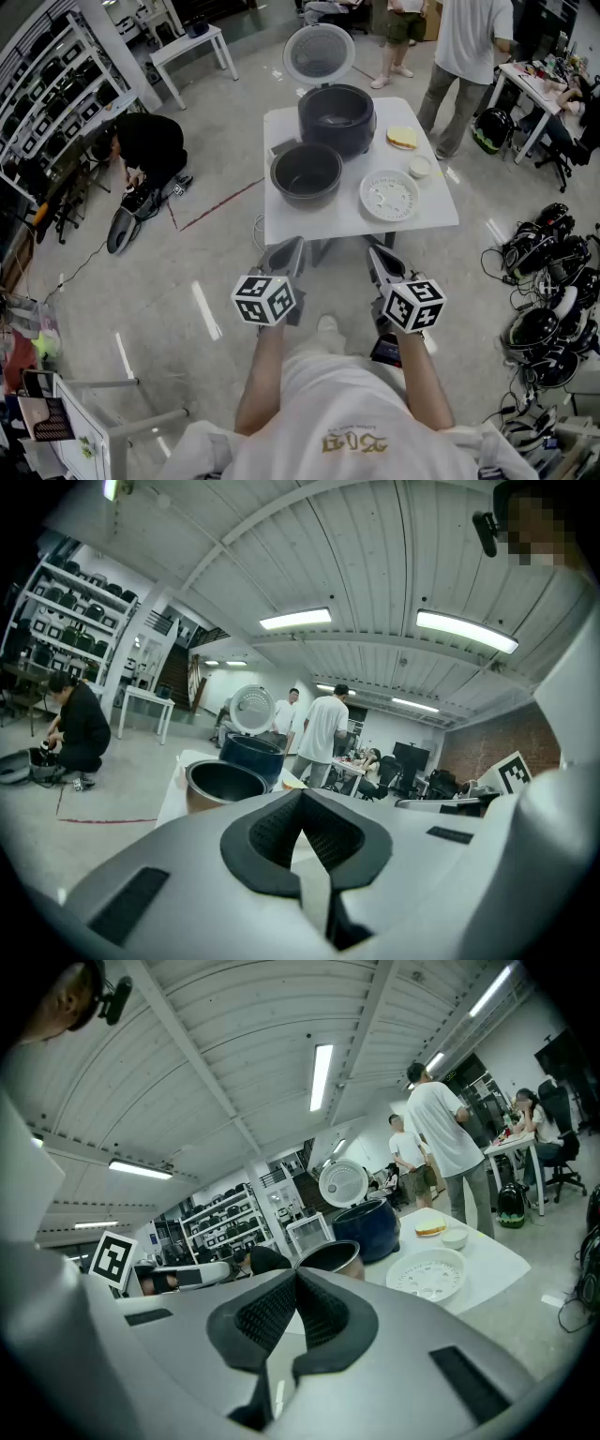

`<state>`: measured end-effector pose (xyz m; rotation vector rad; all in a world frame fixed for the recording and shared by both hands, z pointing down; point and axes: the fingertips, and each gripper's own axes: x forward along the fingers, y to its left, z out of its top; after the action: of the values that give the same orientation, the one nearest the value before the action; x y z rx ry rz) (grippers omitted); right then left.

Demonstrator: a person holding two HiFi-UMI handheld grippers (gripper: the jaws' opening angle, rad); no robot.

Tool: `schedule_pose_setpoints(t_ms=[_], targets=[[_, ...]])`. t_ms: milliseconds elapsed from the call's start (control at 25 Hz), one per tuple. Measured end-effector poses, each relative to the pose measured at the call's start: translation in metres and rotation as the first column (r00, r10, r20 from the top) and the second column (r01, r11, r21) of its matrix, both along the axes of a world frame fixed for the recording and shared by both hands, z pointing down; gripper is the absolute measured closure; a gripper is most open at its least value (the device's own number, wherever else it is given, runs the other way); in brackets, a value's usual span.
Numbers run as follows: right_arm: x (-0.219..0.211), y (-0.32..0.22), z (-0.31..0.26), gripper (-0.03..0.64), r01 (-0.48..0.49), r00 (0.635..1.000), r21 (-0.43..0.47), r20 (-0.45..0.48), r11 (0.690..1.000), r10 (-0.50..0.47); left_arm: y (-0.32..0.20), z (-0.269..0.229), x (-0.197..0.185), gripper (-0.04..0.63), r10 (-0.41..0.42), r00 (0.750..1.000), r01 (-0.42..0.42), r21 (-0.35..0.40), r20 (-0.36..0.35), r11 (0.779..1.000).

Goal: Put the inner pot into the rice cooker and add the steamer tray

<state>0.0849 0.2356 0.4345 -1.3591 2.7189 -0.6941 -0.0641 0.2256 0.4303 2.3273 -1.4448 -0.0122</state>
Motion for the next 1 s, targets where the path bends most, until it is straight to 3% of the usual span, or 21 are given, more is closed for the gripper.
schedule_pose_setpoints(t_ms=[360,520,640,720,1000], targets=[[-0.007,0.019,-0.006,0.606,0.030,1.000,0.014,0.008,0.999,-0.030,0.020,0.002,-0.007,0.580,-0.009,1.000,0.009,-0.005,-0.005,1.000],[-0.018,0.033,-0.021,0.606,0.125,0.982,0.031,0.135,0.992,-0.128,0.026,-0.001,-0.007,0.580,-0.010,0.999,0.010,0.000,-0.030,1.000],[-0.019,0.038,-0.029,0.582,0.114,0.987,0.124,0.098,0.986,-0.127,0.033,-0.003,-0.004,0.503,0.005,0.996,-0.006,-0.016,-0.093,1.000],[-0.020,0.038,-0.029,0.443,0.112,0.987,0.138,0.098,0.984,-0.126,0.036,-0.003,-0.003,0.473,0.009,0.994,-0.011,-0.022,-0.111,1.000],[-0.020,0.019,-0.012,0.458,0.084,0.996,0.109,0.014,0.990,-0.086,0.022,0.013,-0.018,0.418,-0.025,0.995,0.019,-0.062,-0.093,0.998]])
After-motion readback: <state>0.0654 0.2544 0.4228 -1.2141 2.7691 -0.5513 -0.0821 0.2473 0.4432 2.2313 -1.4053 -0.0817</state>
